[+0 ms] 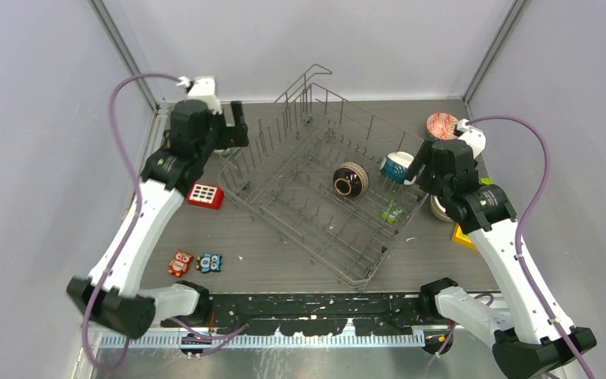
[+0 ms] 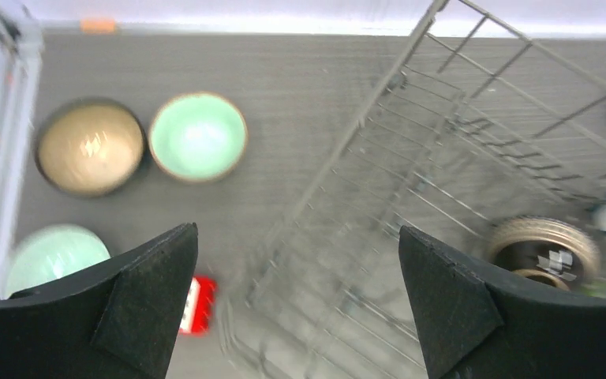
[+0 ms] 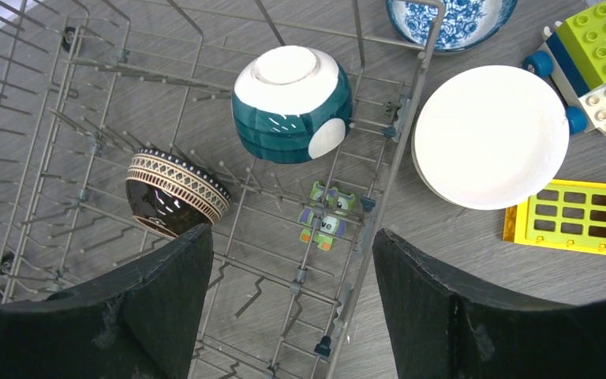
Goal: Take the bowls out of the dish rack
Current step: Adjust the dish rack at the center of the board.
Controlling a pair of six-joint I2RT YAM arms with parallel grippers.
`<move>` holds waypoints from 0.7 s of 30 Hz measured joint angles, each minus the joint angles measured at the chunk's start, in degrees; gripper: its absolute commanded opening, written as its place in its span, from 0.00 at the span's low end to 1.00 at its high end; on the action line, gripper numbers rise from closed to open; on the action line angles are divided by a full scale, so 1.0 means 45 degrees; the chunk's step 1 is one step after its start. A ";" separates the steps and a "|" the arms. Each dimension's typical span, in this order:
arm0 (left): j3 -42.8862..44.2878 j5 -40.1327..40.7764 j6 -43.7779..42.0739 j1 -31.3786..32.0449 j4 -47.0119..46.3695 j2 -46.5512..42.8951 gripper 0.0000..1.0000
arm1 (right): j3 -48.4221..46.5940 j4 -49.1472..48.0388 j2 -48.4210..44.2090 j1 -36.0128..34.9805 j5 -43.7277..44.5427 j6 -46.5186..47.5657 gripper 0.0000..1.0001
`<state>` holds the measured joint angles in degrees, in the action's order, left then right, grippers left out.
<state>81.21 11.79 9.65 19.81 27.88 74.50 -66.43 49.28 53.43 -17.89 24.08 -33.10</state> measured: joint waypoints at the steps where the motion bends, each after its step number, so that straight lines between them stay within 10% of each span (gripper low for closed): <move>1: -0.0345 0.0044 0.0923 0.0078 0.0325 -0.0753 1.00 | -0.0005 0.0000 0.0092 -0.0010 -0.0044 0.0000 0.78; 10: -0.6659 -0.0792 0.8553 0.0583 0.1914 -0.6727 1.00 | -0.0165 -0.0068 0.0651 -0.0015 -0.0792 -0.0097 0.78; 21: -0.7325 -0.0170 1.3857 0.2924 0.4051 -0.6761 1.00 | -0.0170 -0.0097 0.0782 -0.0015 -0.0884 -0.0102 0.79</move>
<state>48.25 11.03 72.01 32.97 46.11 44.07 -67.20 48.84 56.95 -17.96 20.10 -33.56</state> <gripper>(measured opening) 0.996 0.785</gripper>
